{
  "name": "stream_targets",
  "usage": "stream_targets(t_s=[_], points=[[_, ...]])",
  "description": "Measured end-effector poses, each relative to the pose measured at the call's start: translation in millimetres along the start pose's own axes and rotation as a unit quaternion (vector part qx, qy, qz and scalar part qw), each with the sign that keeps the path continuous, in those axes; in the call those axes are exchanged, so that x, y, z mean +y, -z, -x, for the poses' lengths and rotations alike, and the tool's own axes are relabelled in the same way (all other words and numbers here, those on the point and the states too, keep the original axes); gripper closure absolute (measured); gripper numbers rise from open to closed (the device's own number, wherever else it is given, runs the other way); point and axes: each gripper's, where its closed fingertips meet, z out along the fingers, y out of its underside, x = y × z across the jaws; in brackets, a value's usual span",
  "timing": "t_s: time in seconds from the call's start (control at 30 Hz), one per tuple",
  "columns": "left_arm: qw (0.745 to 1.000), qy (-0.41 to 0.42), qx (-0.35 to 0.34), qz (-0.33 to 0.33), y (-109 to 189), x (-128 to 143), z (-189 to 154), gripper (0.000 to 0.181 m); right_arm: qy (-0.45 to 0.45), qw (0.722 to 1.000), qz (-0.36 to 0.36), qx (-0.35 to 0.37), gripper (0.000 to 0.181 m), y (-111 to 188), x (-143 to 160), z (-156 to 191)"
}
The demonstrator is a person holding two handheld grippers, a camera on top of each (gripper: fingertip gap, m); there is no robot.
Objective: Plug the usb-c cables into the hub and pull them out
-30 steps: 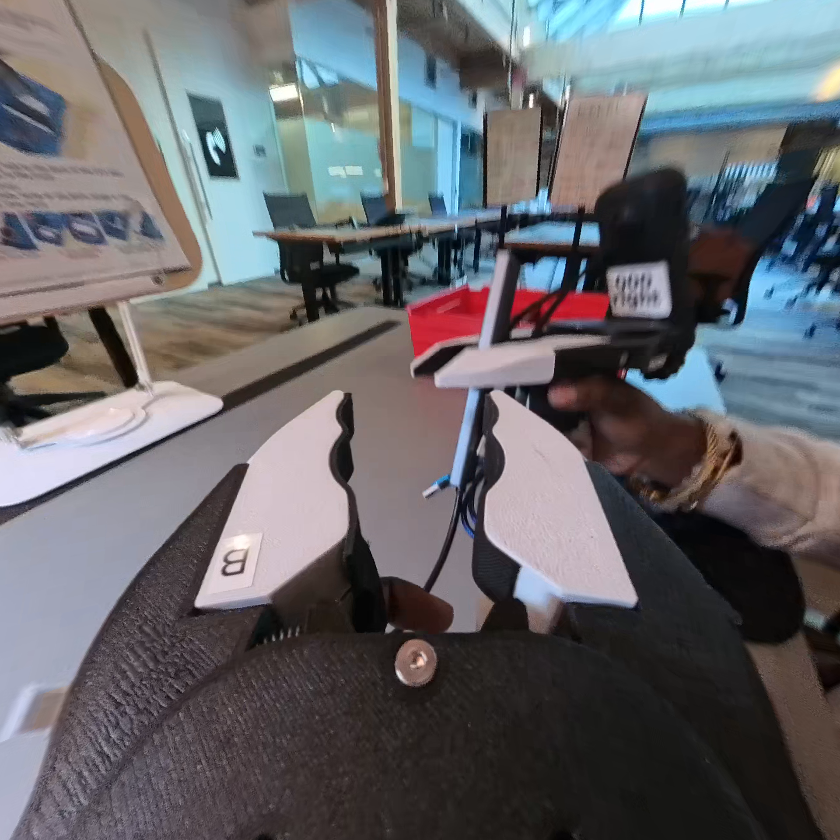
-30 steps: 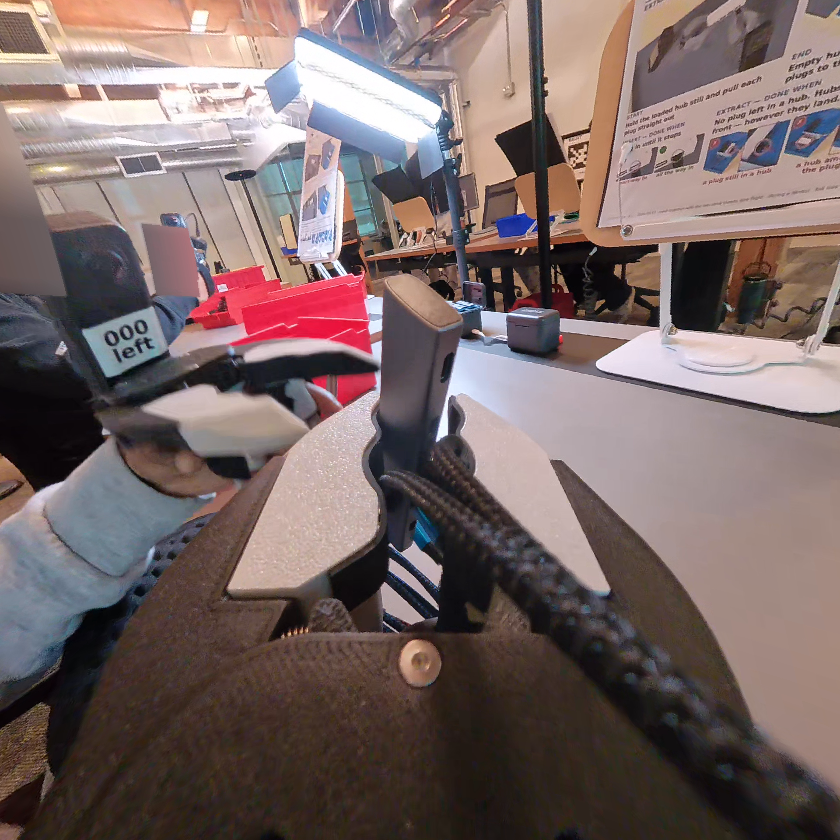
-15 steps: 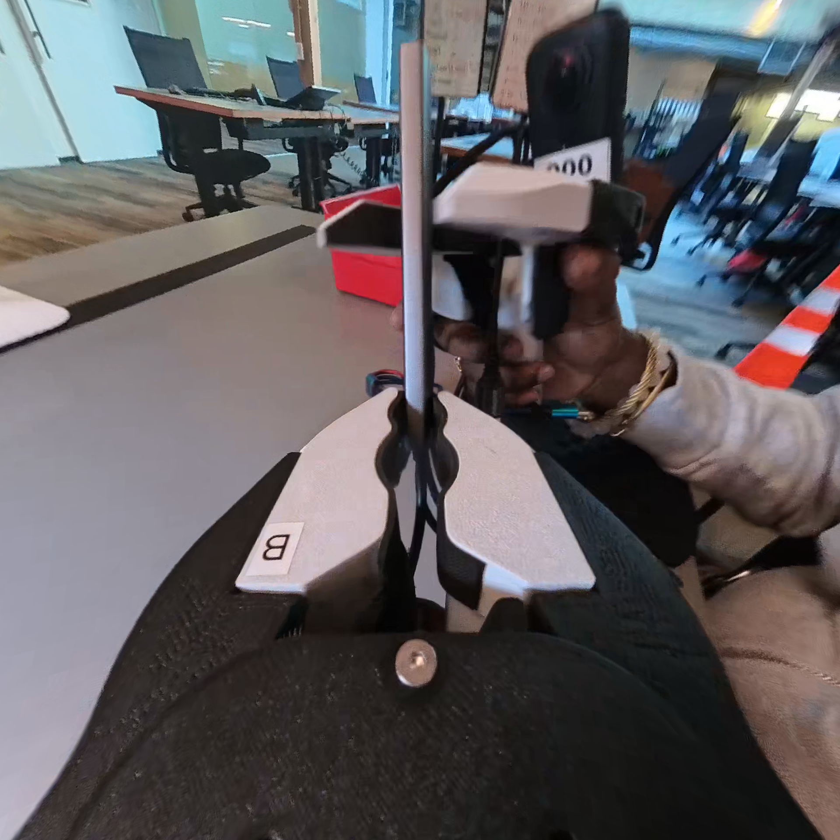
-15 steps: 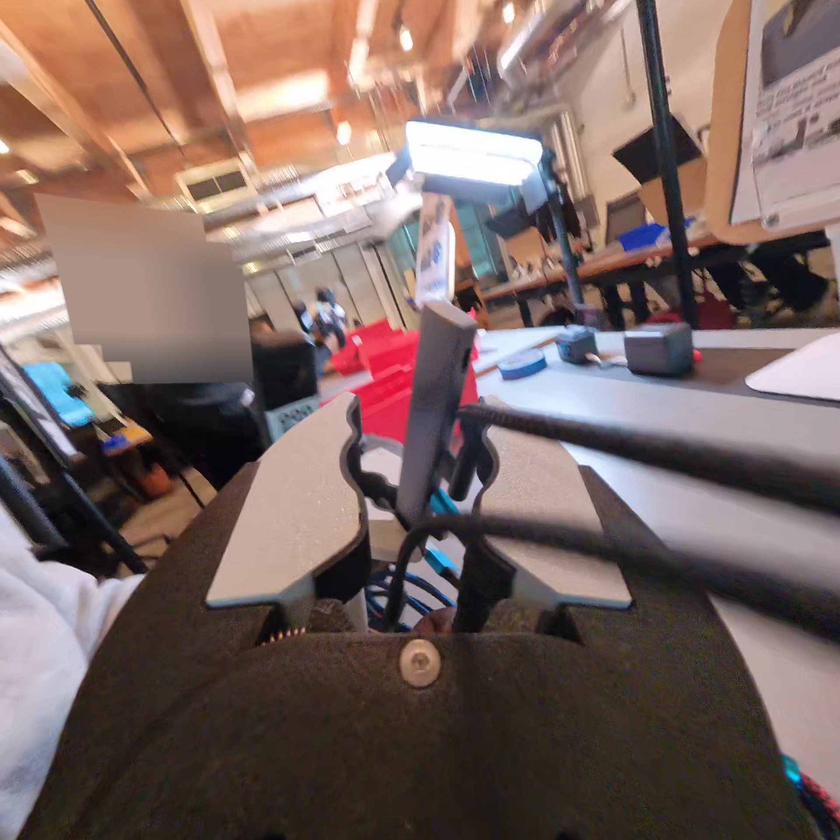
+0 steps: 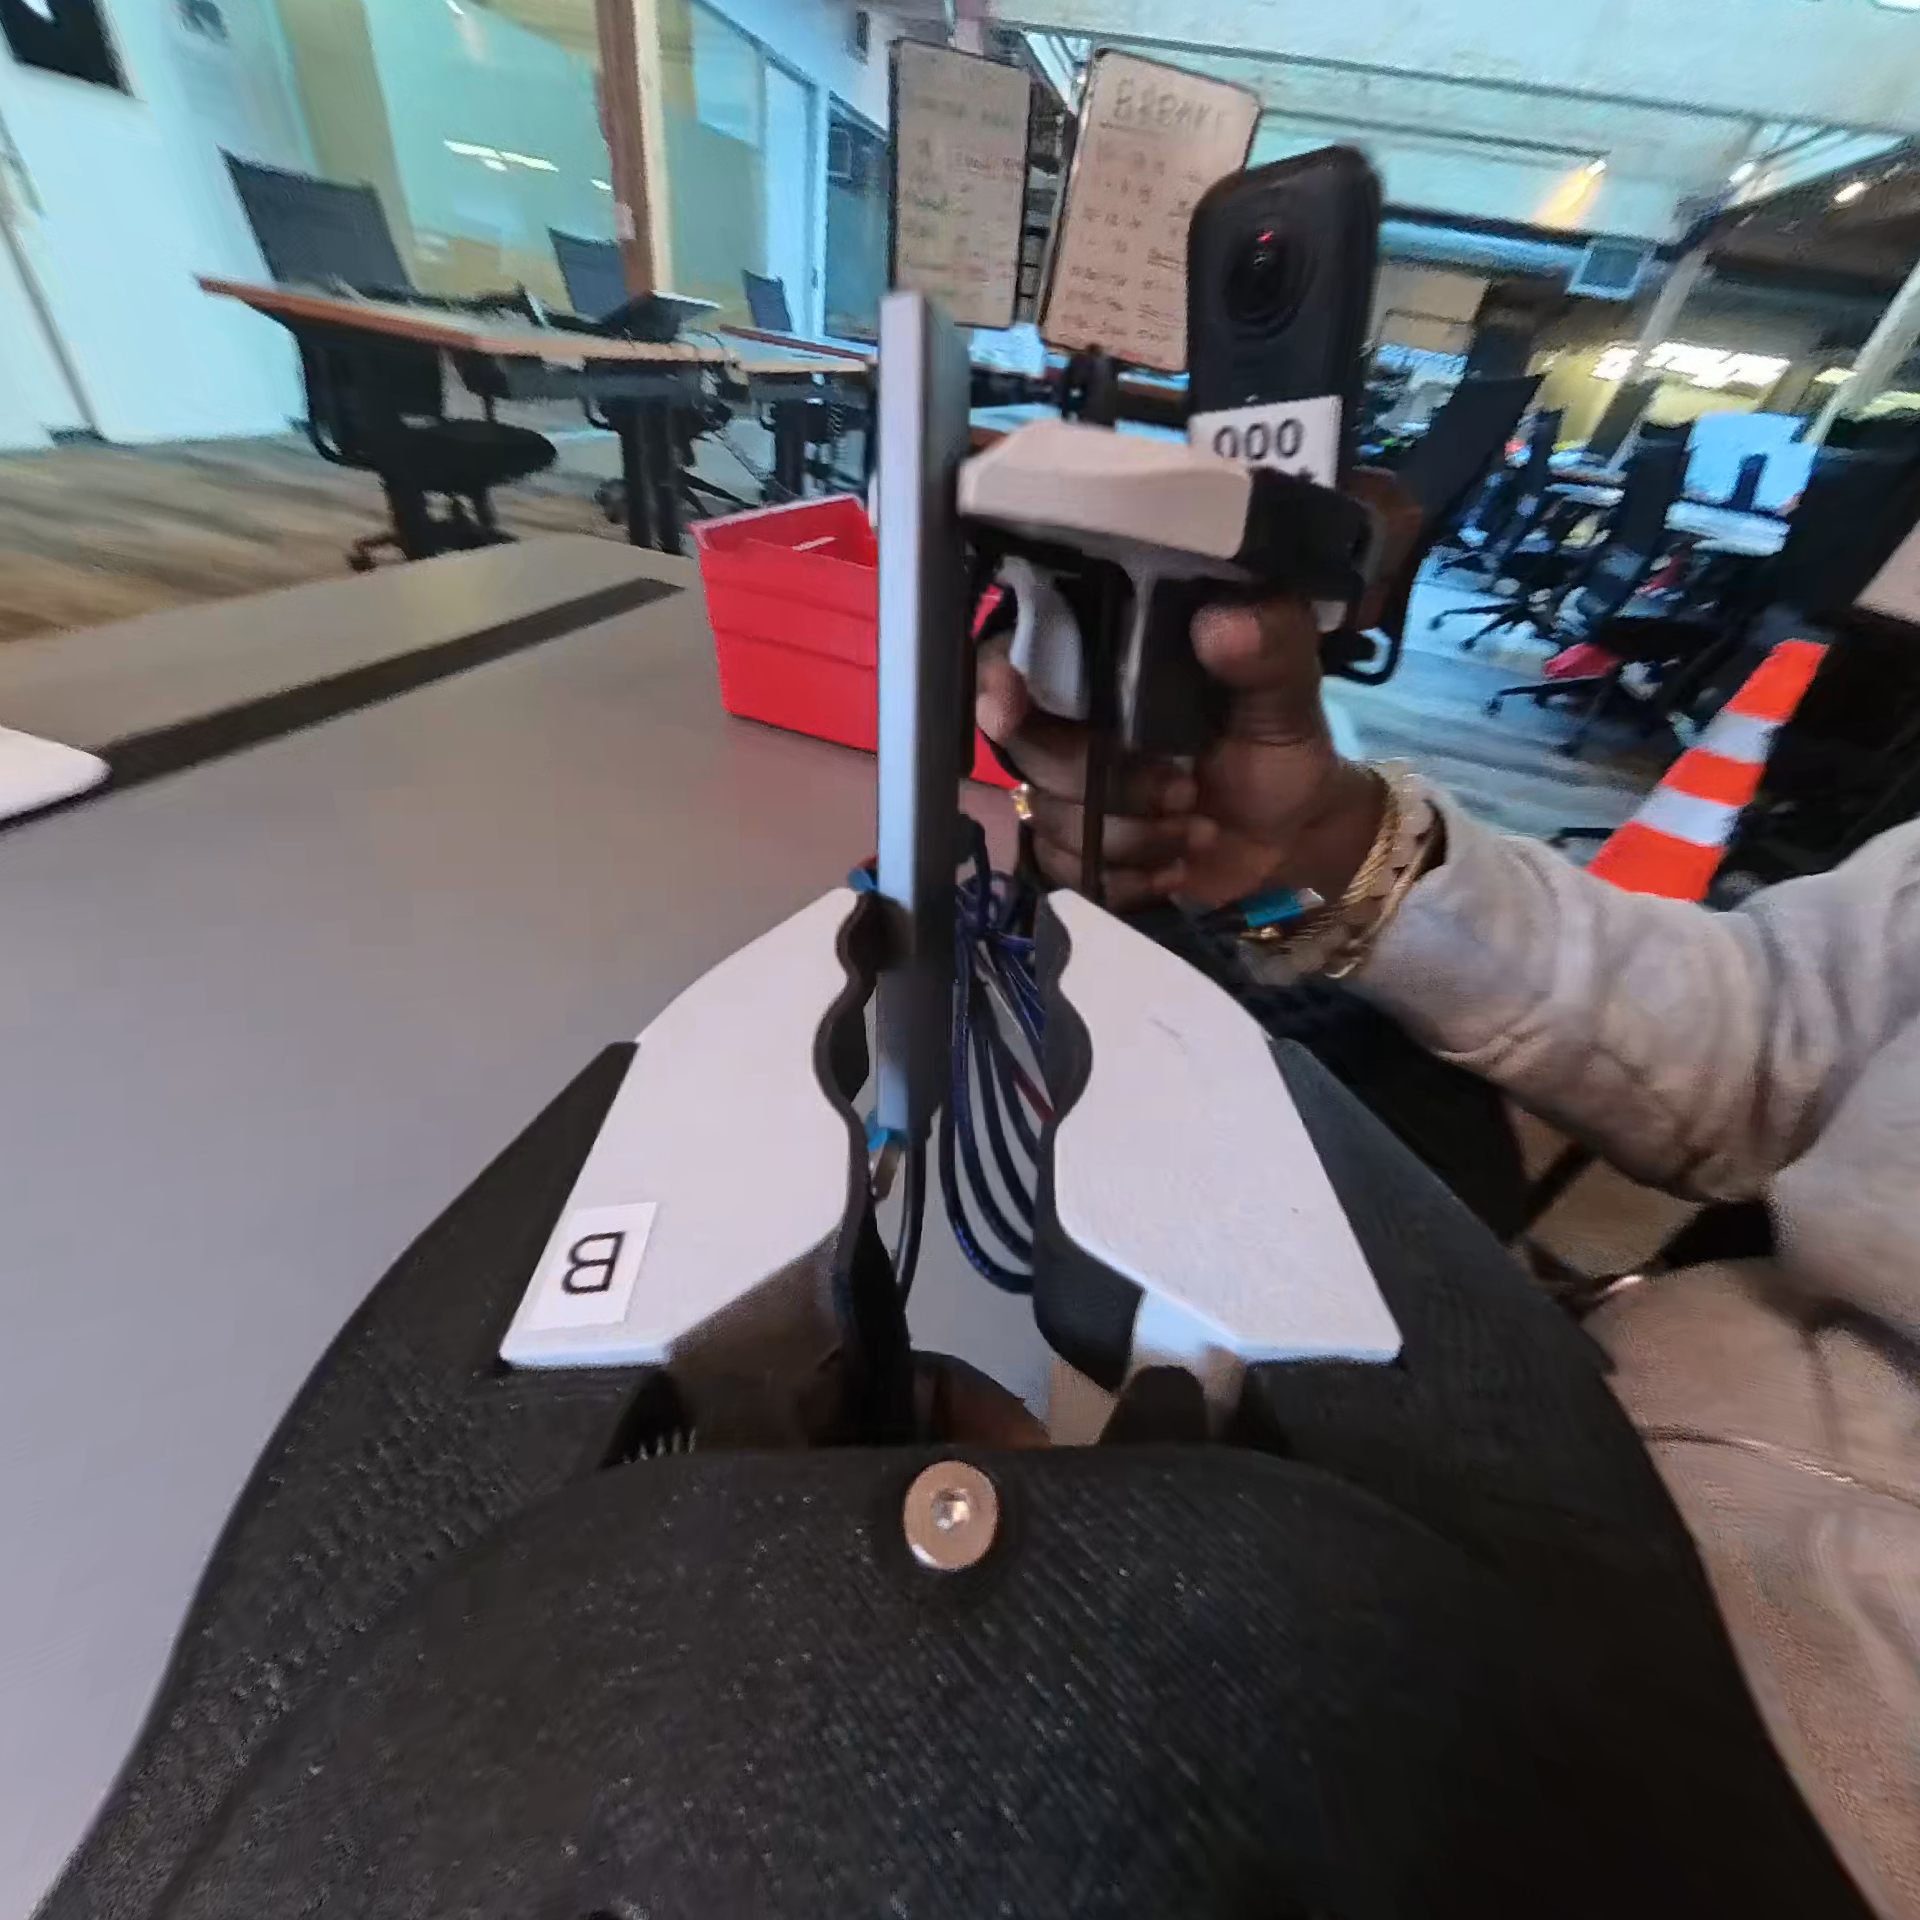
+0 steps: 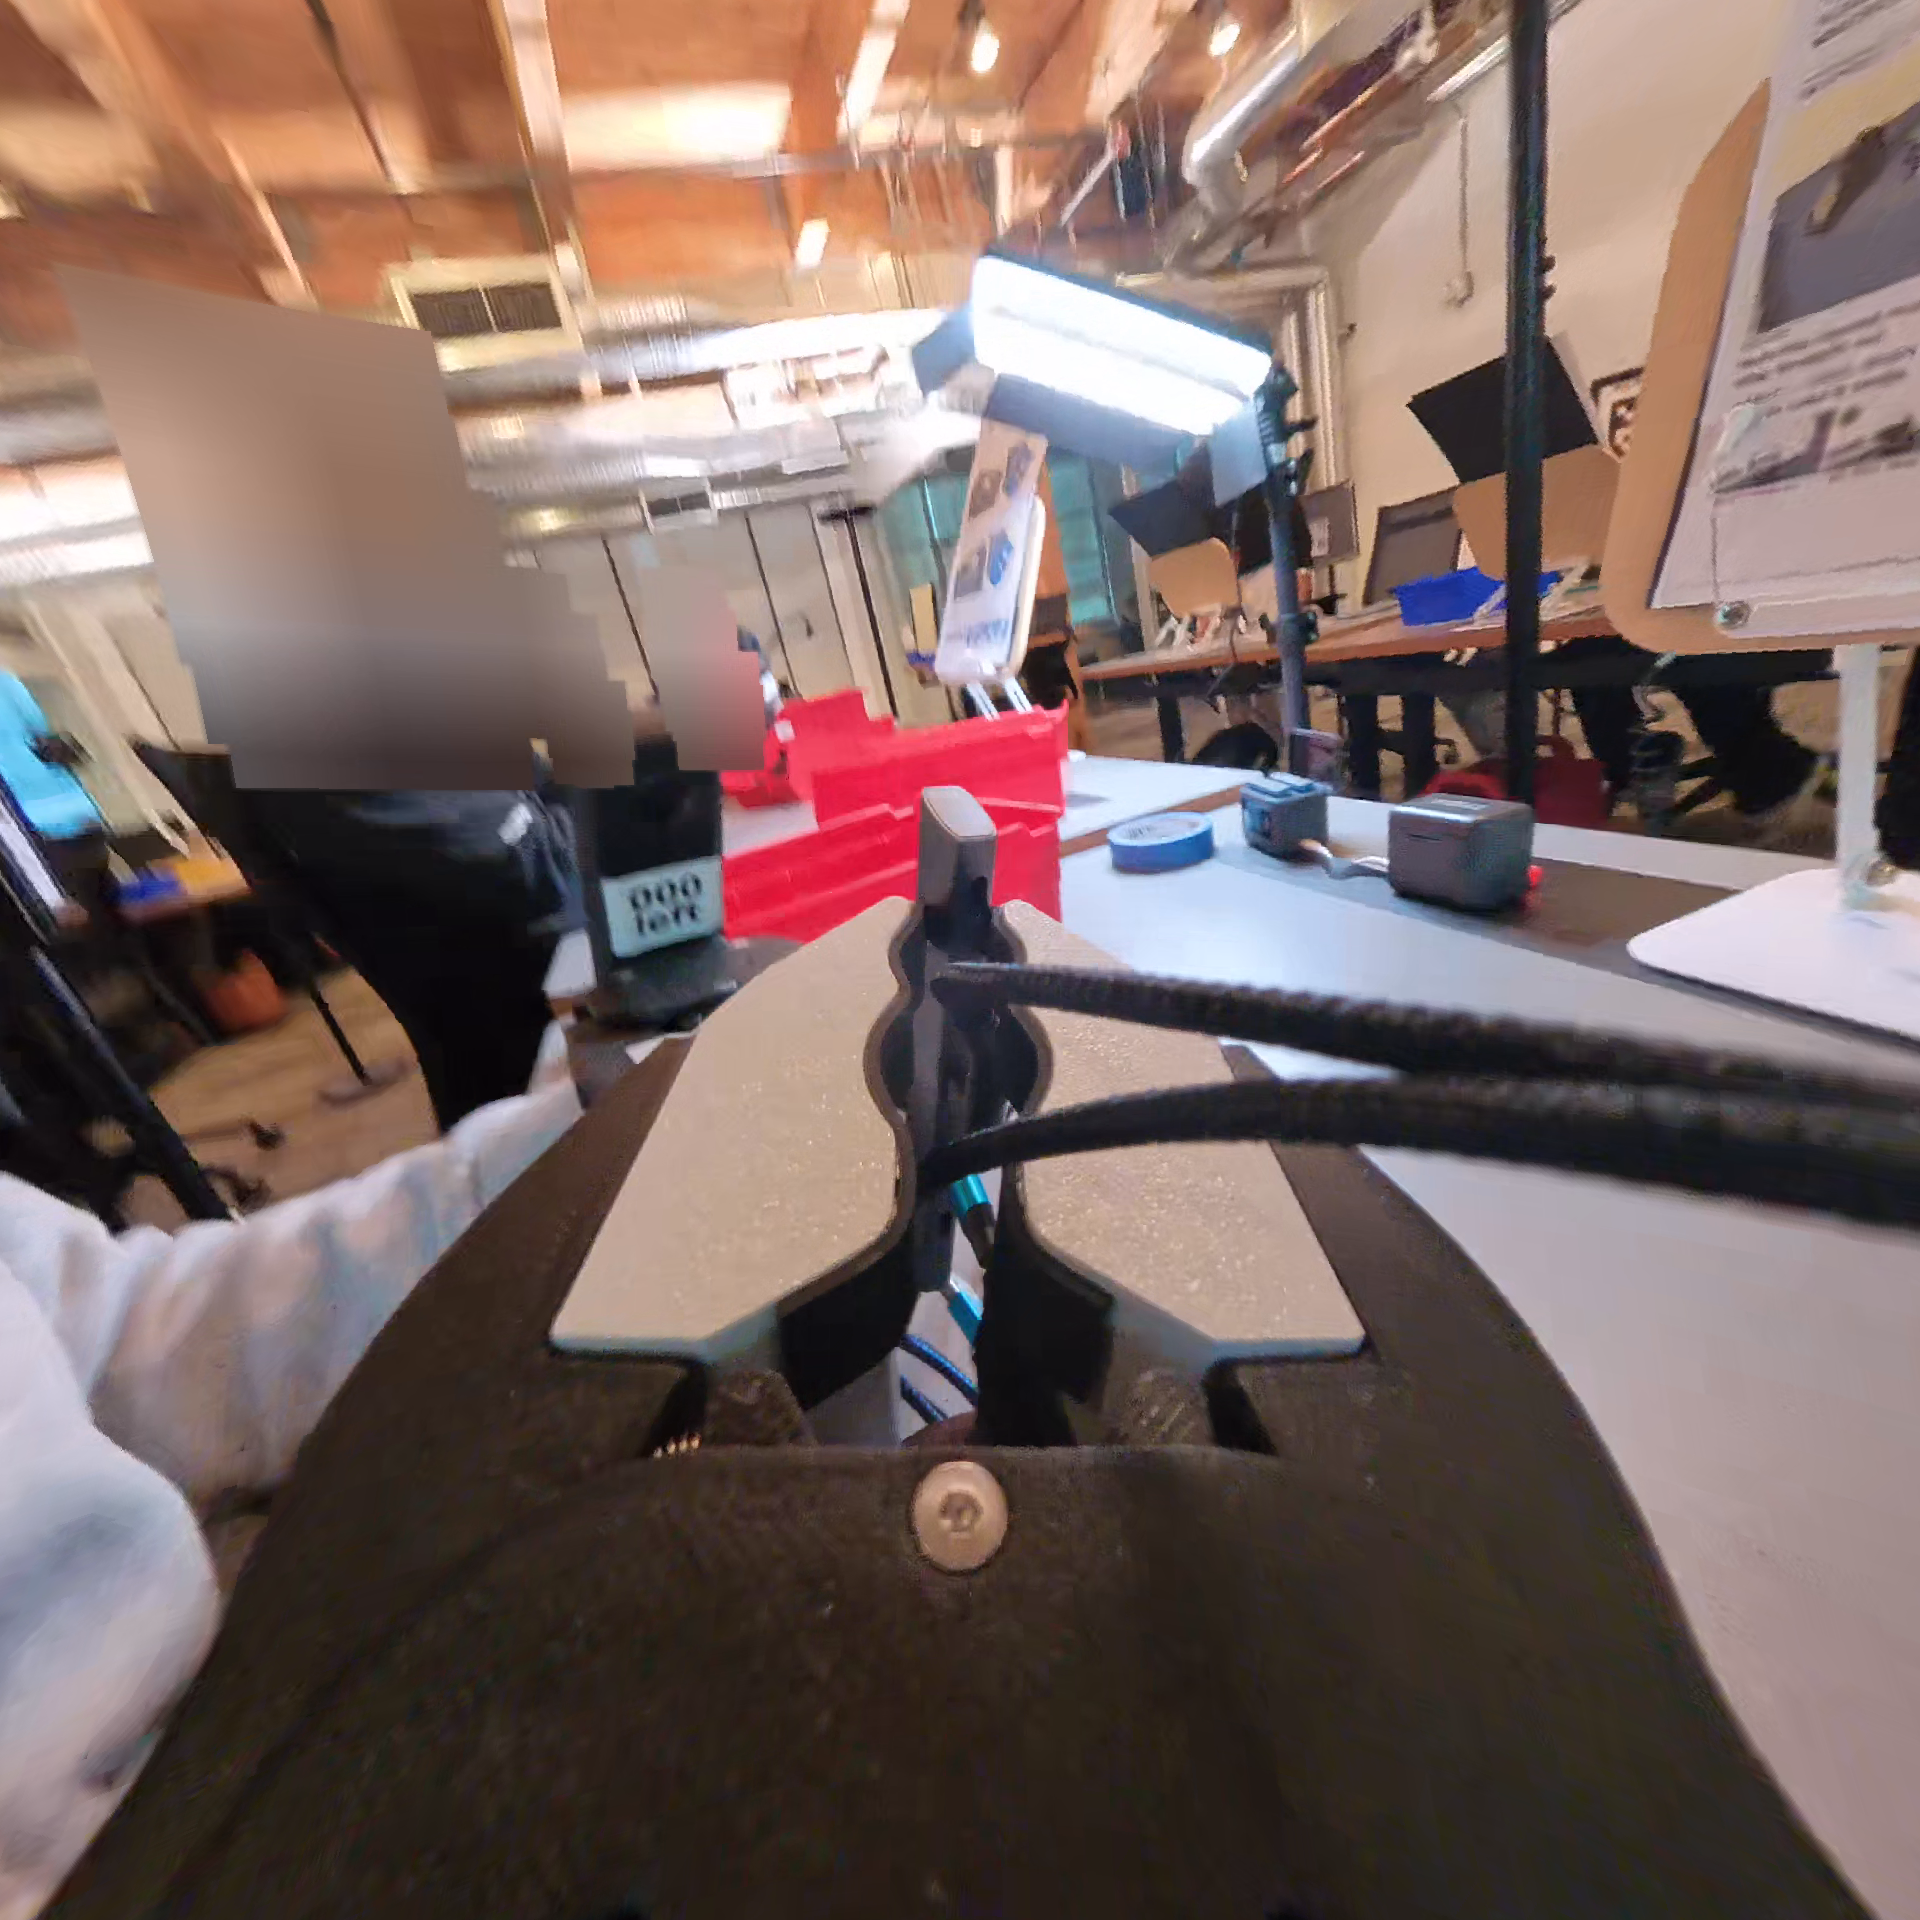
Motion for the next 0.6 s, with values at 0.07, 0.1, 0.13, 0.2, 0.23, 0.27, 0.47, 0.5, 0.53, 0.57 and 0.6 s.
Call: stream_targets(t_s=[0.07,0.1,0.13,0.2,0.23,0.27,0.47,0.5,0.53,0.57,0.6], points=[[0.999,-0.034,-0.019,0.013,2,3,3,0.154,0.044,0.999,0.028,-0.002,0.171,-5,9,8],[0.998,-0.046,-0.028,0.019,2,6,5,0.156,0.059,0.997,0.039,-0.004,0.171,-8,13,11],[0.997,-0.058,-0.043,0.025,2,8,8,0.165,0.067,0.997,0.045,-0.005,0.171,-9,15,13],[0.995,-0.072,-0.056,0.033,3,9,11,0.166,0.070,0.996,0.047,-0.003,0.171,-10,17,12],[0.995,-0.073,-0.058,0.033,3,9,11,0.166,0.065,0.997,0.046,-0.003,0.171,-10,16,12],[0.995,-0.077,-0.061,0.032,2,9,11,0.166,0.061,0.997,0.044,-0.003,0.171,-9,16,11],[0.986,-0.119,-0.104,0.062,-5,23,19,0.164,0.054,0.997,0.058,0.000,0.171,-12,24,9],[0.983,-0.125,-0.117,0.068,-6,24,21,0.164,0.057,0.997,0.059,0.003,0.171,-13,24,9],[0.982,-0.122,-0.126,0.068,-6,24,23,0.165,0.062,0.996,0.059,0.006,0.170,-13,24,8],[0.983,-0.115,-0.126,0.064,-6,24,22,0.166,0.063,0.996,0.057,0.008,0.170,-13,24,8],[0.984,-0.107,-0.128,0.057,-5,22,23,0.168,0.059,0.997,0.052,0.014,0.169,-13,22,6]])
